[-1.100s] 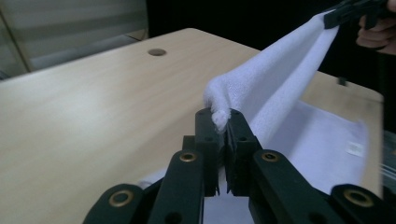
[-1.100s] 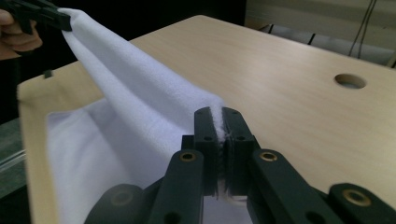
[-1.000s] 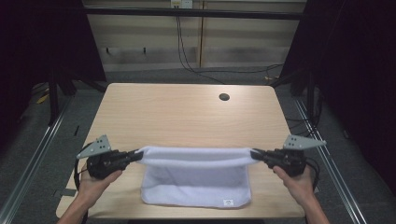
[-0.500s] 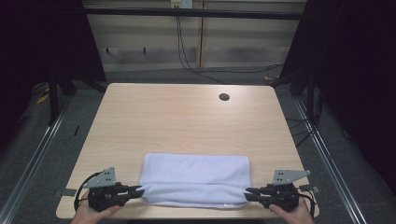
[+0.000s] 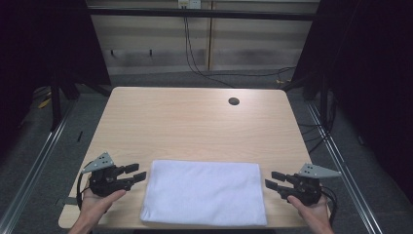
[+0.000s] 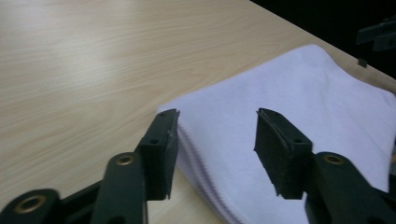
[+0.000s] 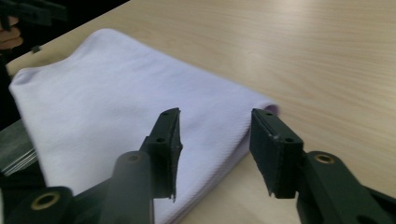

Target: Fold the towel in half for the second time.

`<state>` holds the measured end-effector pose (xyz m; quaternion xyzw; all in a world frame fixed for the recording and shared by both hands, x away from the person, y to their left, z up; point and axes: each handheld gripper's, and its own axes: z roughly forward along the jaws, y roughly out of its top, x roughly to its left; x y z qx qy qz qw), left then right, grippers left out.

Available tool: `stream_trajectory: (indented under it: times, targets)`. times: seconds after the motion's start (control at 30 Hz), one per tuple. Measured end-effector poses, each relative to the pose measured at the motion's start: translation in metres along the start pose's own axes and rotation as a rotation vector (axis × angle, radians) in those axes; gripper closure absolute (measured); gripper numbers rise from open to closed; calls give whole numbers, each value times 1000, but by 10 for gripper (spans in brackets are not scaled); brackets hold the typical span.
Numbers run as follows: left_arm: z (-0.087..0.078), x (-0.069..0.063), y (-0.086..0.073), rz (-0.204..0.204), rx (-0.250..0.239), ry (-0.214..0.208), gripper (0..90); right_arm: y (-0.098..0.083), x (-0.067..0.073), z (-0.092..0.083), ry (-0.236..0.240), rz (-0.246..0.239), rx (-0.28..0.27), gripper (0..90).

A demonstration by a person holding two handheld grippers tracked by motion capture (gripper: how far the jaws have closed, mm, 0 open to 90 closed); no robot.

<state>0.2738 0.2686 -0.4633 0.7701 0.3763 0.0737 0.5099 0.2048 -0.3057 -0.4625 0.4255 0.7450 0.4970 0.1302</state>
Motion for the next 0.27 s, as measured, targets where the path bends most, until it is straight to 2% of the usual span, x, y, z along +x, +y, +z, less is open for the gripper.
stream_trajectory:
  times: [0.03, 0.07, 0.1, 0.2, 0.27]
  targets:
    - [-2, 5, -2, -10, 2, 15, 436, -1, -3, -1, -30, 10, -8, 459]
    - [-4, 9, -3, -20, -2, 52, 431, -2, -7, -2, -54, 22, -7, 423]
    - [-7, 13, -4, -31, -11, 69, 403, -3, -9, -3, -67, 28, 0, 427]
    - [-11, 21, -10, -64, -9, 89, 362, -5, -11, -6, -87, 38, -1, 350]
    - [-9, 22, -11, -91, 5, 93, 334, -6, -13, -6, -100, 34, 5, 336]
